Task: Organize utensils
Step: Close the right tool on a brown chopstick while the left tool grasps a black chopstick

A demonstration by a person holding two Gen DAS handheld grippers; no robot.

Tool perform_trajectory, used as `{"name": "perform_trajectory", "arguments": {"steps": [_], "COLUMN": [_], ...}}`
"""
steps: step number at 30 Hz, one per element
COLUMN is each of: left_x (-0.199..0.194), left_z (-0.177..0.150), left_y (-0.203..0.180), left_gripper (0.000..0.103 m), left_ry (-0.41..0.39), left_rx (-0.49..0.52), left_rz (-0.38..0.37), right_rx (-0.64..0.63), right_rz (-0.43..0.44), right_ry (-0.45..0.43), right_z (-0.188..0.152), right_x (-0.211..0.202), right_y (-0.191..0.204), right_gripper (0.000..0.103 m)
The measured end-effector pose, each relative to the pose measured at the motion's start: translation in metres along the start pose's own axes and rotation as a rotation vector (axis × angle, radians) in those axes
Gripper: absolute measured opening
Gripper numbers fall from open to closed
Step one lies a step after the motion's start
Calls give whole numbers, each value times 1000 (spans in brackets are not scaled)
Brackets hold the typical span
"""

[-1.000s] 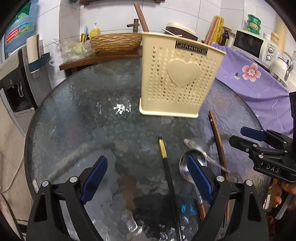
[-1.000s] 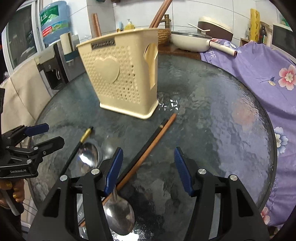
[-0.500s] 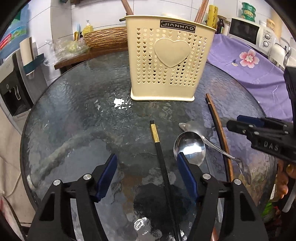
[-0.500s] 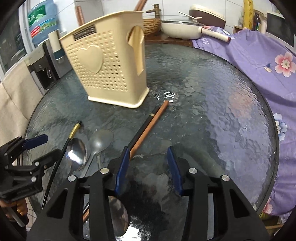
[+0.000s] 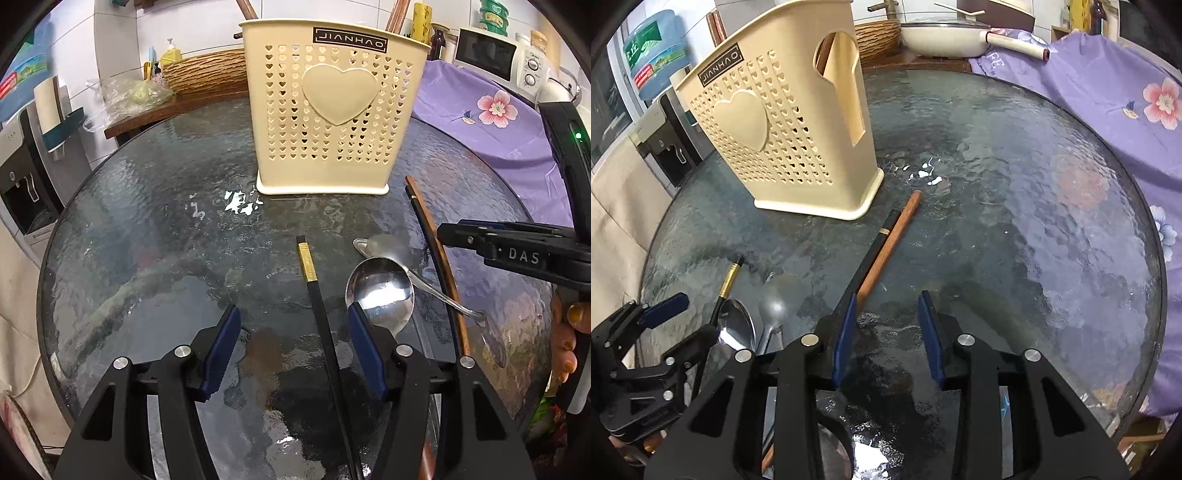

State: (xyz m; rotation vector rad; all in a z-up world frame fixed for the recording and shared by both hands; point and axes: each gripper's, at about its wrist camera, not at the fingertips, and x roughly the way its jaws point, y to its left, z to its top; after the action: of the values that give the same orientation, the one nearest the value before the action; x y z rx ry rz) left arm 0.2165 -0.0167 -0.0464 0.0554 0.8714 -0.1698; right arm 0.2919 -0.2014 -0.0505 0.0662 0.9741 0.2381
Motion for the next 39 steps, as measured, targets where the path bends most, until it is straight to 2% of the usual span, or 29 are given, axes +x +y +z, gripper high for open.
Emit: {"name": "perform_trajectory", "arguments": {"steps": [10,12,16,19,24,27,32,35,38,39], "left_x": [3,2,3,3,6,10,20,24,29,30], "left_z": [-4,-4,-5,-5,-1,6,21,27,33,35], "left_y": [-1,-1,-5,-7,-7,-7,-8,-8,-10,-9], "left_gripper": [55,55,54,53,51,50,42,33,24,20], "left_ry": [17,18,17,16,17,16,29,39,32,34], "left_rx": [22,18,33,36,42,54,65,63,88,86], "left_rz": [6,-2,10,8,11,38,40,30,49,47], "right_rx": [-4,18,-12,-4,-18,-41,-86,-32,-35,-7], "right_rz": [12,58,21,63,21,-23,-112,-80,-101,-79], "right_ry": [17,24,25,33,34,29,30,34,22,16], "right_z": [3,3,2,1,3,11,25,31,32,32], "right_x": [3,3,1,2,3,6,19,18,19,17], "right_y": [10,8,14,14,15,17,20,13,8,4], "right_gripper": [33,32,31,31,30,30,29,27,27,27]}}
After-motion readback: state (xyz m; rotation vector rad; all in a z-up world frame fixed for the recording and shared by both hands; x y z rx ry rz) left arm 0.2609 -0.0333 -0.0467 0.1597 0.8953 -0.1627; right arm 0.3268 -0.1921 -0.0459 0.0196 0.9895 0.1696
